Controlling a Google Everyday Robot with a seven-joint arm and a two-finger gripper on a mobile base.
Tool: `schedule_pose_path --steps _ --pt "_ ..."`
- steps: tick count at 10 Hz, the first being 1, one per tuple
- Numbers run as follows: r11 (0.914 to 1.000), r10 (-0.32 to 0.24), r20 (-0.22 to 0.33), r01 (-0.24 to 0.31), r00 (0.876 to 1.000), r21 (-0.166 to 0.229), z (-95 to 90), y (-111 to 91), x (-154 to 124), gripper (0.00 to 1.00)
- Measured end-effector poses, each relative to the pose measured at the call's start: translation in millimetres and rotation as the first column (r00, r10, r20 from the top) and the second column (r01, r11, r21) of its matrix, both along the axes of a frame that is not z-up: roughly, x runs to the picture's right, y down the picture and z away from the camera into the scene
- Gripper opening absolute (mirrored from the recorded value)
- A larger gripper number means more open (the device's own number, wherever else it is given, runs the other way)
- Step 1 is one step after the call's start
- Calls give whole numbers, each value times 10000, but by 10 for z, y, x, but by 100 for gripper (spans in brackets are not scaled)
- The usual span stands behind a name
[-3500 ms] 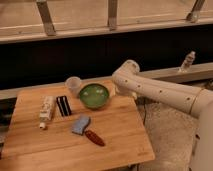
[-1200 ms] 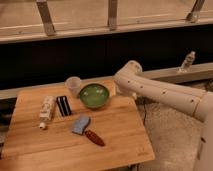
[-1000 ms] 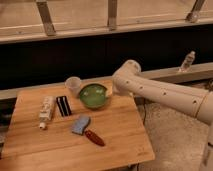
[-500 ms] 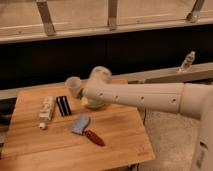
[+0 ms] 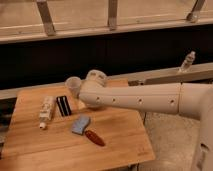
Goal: Knock the eraser over
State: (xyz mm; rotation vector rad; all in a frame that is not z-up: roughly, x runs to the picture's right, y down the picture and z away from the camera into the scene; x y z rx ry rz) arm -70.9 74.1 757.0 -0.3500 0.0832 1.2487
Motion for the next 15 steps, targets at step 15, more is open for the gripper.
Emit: schedule_pose_path --steps 15 --pt "9693 -2454 658 2437 9672 329 547 -317 -1510 80"
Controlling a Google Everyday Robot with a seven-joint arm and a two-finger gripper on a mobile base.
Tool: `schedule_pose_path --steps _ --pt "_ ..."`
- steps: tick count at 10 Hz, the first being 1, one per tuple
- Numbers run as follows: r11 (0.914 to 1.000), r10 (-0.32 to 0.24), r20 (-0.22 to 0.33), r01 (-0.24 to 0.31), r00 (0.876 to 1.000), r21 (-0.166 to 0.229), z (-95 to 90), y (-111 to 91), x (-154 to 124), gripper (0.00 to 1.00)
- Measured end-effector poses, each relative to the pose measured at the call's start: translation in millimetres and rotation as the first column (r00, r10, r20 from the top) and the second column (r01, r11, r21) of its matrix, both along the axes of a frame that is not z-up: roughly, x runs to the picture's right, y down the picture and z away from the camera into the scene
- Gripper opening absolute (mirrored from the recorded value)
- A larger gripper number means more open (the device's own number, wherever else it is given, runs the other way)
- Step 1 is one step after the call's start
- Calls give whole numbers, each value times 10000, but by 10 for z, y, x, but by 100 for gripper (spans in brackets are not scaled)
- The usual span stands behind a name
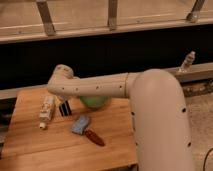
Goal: Knock the eraser over
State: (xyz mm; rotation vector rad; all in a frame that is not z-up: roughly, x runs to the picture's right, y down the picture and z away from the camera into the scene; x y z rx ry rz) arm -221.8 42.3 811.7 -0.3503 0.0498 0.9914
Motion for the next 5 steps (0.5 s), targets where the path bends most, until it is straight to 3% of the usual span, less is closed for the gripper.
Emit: schedule_pose_path --steps 1,2,3,5 --pt "9954 -285 -332 314 9990 908 -88 -253 -176 80" --pt "9881 -332 -474 400 9983 1488 -154 -435 -280 80" --pt "9757 -237 -891 425 9957 2150 -197 -691 -270 80" --pt "9607 96 -1259 258 9920 2765 -220 -932 -231 80"
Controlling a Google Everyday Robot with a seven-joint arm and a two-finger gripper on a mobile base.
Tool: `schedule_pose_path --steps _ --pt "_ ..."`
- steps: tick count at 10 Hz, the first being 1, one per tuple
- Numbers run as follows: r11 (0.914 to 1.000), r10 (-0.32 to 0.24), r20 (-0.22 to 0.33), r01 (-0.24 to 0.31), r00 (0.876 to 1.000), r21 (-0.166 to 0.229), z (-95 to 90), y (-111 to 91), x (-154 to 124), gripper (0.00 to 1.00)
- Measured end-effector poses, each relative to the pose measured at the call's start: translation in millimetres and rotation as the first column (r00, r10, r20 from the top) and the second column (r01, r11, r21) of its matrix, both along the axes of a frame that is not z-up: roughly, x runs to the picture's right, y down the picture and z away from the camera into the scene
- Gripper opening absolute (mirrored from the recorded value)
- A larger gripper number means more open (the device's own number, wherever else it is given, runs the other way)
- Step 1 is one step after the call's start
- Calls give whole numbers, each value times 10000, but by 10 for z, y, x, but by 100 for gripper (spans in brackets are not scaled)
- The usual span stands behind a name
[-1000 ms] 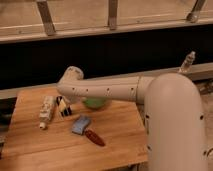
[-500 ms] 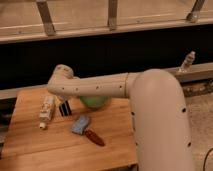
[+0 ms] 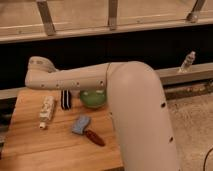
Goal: Knock the eraser over
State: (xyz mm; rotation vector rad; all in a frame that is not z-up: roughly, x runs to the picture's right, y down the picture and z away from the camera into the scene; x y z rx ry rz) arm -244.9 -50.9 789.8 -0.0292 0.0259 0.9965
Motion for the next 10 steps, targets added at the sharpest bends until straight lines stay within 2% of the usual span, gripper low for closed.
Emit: schedule_pose_path --steps 2,5,6,7,9,10 --pt "9976 605 -354 -591 9975 370 -3 -105 260 80" --pt "9858 1580 -662 -1536 9852 675 -108 -67 875 80" --pt "9775 2040 -732 -1990 9762 701 -144 -19 1194 80" --pt "9710 2341 -739 -2293 9694 672 -157 21 1389 80" --pt "9474 3200 -623 -3190 9454 262 -148 161 2008 80" --pt "9422 3349 -571 -3348 9405 113 -144 205 2147 80"
